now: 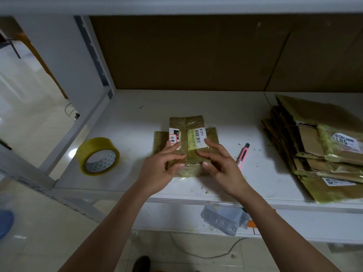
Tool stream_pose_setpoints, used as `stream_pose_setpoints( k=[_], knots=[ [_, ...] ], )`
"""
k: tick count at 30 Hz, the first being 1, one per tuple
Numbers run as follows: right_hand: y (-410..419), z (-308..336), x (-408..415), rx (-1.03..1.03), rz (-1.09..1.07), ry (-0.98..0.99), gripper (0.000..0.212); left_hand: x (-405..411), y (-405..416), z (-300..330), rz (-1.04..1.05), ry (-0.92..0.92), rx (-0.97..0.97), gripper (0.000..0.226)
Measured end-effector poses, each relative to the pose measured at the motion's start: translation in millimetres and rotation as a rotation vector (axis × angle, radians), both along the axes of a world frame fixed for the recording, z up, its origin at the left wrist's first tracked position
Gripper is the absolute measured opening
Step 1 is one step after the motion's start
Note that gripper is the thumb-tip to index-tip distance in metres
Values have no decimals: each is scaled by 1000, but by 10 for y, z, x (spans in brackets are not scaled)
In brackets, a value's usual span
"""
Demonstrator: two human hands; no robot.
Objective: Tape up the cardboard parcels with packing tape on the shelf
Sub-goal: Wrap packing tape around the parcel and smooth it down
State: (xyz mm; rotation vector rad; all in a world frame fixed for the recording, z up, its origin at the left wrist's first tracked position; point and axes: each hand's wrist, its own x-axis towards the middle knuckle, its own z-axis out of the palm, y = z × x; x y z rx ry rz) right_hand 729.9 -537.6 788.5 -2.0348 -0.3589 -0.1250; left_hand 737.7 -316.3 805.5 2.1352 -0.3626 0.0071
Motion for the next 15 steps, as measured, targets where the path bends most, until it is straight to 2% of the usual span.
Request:
stream_pose_setpoints(
  k=[4,7,11,13,15],
  knots=[
    [-37,12,-8,-7,17,19,36,14,54,-13,-60,55,-40,47],
    [25,-4,-16,-92,-67,-48,52,15,14,-57,10,-19,2,45],
    [115,-15,-53,-202,-120,-128,50,-2,-16,-76,11,-119,109,39],
    [130,45,-83,-292,-113,-104,50,-22,19,-14,-55,-84,142,49],
    [141,161,-104,-366,-102,-74,52,-65,64,115,-94,-2,61,64]
  ],
)
